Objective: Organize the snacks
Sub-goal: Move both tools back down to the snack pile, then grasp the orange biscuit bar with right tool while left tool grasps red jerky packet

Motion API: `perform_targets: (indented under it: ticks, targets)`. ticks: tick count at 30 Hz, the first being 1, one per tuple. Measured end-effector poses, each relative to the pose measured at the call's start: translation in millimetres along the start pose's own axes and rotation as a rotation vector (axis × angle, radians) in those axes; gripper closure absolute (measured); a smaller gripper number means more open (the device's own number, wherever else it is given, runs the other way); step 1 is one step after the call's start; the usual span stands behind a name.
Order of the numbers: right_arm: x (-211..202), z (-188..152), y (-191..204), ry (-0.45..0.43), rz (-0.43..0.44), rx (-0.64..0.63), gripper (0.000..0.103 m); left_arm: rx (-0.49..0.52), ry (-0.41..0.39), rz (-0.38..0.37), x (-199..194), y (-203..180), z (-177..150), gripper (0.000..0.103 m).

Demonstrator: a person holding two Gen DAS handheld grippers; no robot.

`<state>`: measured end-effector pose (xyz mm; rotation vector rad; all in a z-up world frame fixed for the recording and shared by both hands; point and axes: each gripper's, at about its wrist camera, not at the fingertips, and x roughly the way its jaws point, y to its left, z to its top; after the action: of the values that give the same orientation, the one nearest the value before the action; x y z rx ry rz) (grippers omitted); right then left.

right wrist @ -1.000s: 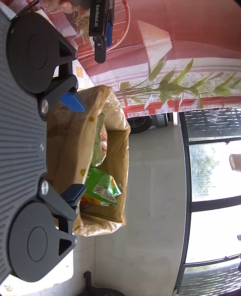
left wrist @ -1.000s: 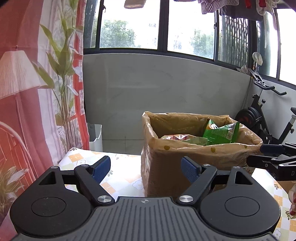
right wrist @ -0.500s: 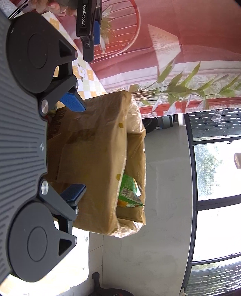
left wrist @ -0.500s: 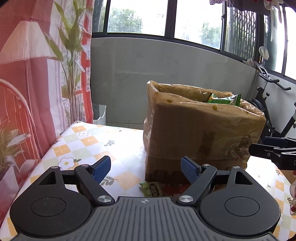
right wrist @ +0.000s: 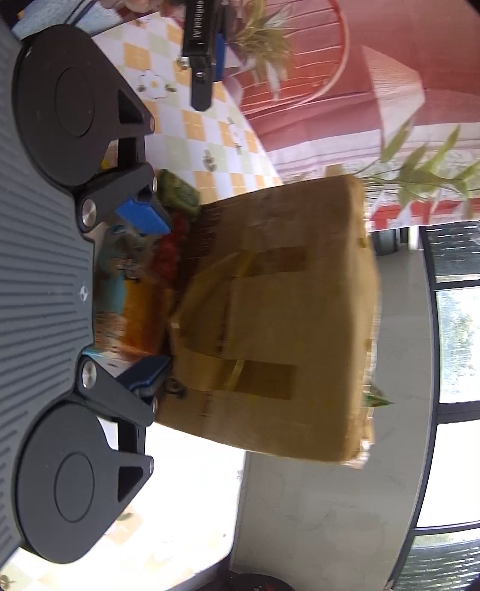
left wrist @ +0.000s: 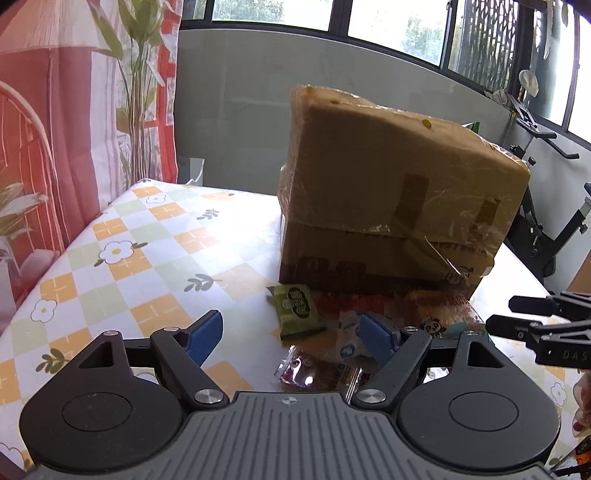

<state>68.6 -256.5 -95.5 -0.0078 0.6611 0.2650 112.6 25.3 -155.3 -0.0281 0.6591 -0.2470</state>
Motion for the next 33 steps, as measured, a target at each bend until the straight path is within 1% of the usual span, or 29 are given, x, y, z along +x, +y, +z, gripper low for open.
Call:
perform_targets:
  ticks: [1,2,5,7,8,9,10,13,15,18,22,27,33]
  targets:
    - [2,-8,1,0.023,-0.009,-0.007,0.045,-0.006,0.012,-0.003,3,-1,-2,0.022]
    - [3,-17,2,0.045,-0.022,-0.013,0.046,-0.01,0.021,-0.006,4,-1,-4,0.022]
    - [6,-42,2,0.118,-0.039,-0.005,0.047,-0.014,0.033,-0.007,8,-1,-7,0.023]
    - [8,-53,1,0.152,-0.045,0.004,0.047,-0.015,0.036,-0.008,9,-1,-10,0.023]
    - [9,-57,0,0.167,-0.044,0.006,0.049,-0.017,0.038,-0.009,10,-1,-11,0.023]
    - [11,-61,0,0.183,-0.043,0.006,0.058,-0.02,0.043,-0.011,12,0,-13,0.023]
    - [13,-63,0,0.197,-0.041,0.005,0.061,-0.025,0.054,-0.011,15,0,-14,0.023]
    - [17,-67,-1,0.191,-0.033,0.003,0.063,-0.032,0.089,-0.01,23,0,-17,0.023]
    - [21,-67,3,0.187,-0.026,-0.022,0.063,-0.033,0.113,-0.009,28,-2,-19,0.024]
    - [25,-66,3,0.173,-0.022,-0.026,0.063,-0.029,0.143,-0.026,34,-6,-21,0.024]
    - [27,-64,4,0.168,-0.018,-0.027,0.063,-0.022,0.135,-0.026,33,-12,-24,0.024]
    - [31,-61,4,0.171,-0.008,-0.014,0.063,-0.03,0.144,-0.014,32,-11,-24,0.025]
    - [35,-59,7,0.168,0.001,-0.012,0.063,-0.017,0.144,-0.014,32,-17,-23,0.026]
